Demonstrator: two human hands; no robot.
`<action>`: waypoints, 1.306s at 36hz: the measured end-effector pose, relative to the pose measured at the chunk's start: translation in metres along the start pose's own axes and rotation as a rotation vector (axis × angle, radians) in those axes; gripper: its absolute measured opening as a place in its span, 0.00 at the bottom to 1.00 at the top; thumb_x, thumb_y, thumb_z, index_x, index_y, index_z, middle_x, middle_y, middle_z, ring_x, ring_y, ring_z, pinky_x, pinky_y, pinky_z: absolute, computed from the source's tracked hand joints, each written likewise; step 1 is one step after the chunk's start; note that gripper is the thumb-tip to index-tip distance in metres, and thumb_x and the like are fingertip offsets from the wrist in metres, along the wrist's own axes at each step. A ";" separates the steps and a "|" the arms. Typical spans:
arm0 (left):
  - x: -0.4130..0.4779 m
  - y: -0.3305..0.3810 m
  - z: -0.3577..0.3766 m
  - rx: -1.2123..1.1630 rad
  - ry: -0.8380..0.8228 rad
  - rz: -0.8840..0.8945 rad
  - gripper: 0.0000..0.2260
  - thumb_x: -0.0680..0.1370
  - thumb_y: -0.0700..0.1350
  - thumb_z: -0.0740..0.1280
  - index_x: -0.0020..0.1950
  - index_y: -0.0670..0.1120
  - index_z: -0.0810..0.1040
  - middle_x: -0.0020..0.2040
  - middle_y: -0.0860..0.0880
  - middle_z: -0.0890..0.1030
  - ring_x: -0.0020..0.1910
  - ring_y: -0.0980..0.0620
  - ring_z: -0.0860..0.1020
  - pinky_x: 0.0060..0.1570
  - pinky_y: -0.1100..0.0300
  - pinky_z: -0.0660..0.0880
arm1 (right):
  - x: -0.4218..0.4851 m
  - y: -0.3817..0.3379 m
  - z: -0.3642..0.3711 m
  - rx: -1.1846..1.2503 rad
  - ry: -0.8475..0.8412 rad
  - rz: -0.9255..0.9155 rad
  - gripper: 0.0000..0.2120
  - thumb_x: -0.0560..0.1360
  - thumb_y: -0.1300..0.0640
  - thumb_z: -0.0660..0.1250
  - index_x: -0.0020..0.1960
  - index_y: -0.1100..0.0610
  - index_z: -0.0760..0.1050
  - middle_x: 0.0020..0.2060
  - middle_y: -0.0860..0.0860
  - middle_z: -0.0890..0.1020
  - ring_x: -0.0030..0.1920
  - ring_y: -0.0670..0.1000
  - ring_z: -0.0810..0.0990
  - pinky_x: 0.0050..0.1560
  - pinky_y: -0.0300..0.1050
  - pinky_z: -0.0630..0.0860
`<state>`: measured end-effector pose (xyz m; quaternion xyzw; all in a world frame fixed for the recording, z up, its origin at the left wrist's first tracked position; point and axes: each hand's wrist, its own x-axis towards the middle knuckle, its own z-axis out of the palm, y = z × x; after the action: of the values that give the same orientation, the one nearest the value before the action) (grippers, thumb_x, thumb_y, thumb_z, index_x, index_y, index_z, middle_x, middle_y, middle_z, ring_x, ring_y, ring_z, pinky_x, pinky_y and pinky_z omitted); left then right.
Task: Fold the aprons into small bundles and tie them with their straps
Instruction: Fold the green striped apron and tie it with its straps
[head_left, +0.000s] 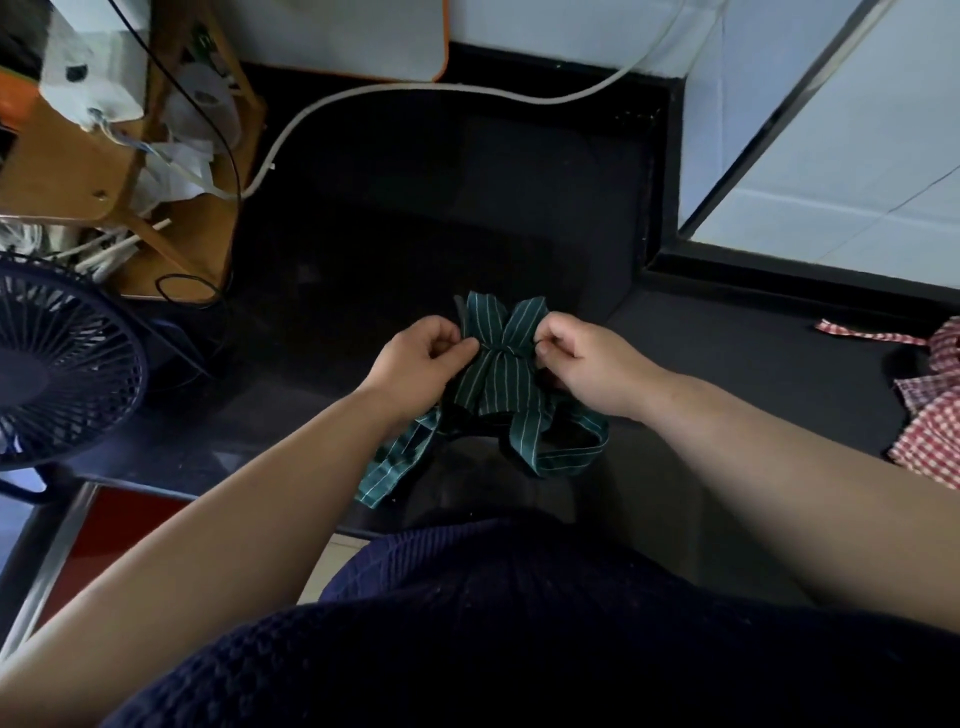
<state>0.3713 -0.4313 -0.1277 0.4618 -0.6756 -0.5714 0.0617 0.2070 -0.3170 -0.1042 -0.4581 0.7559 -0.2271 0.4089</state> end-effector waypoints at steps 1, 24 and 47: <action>0.000 0.000 0.001 -0.027 -0.014 -0.006 0.08 0.79 0.50 0.66 0.49 0.46 0.76 0.40 0.49 0.78 0.38 0.53 0.74 0.38 0.59 0.73 | -0.002 0.001 0.000 0.006 0.000 0.005 0.09 0.82 0.55 0.57 0.43 0.48 0.68 0.38 0.56 0.77 0.35 0.48 0.72 0.38 0.45 0.70; -0.021 0.011 0.048 -0.300 -0.197 -0.200 0.18 0.70 0.39 0.73 0.59 0.40 0.76 0.47 0.42 0.84 0.46 0.46 0.84 0.48 0.51 0.81 | -0.032 0.011 -0.005 0.473 -0.007 0.241 0.25 0.81 0.49 0.58 0.77 0.46 0.56 0.75 0.45 0.61 0.74 0.48 0.60 0.67 0.41 0.59; -0.103 0.034 0.059 -0.033 0.137 -0.132 0.10 0.79 0.46 0.67 0.40 0.42 0.75 0.32 0.48 0.76 0.25 0.58 0.74 0.25 0.66 0.70 | -0.106 -0.002 -0.009 0.951 -0.044 0.278 0.09 0.81 0.57 0.60 0.47 0.60 0.74 0.27 0.52 0.74 0.32 0.51 0.74 0.47 0.49 0.78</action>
<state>0.3746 -0.3198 -0.0734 0.5423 -0.6282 -0.5525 0.0774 0.2261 -0.2251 -0.0544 -0.1202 0.6137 -0.4804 0.6150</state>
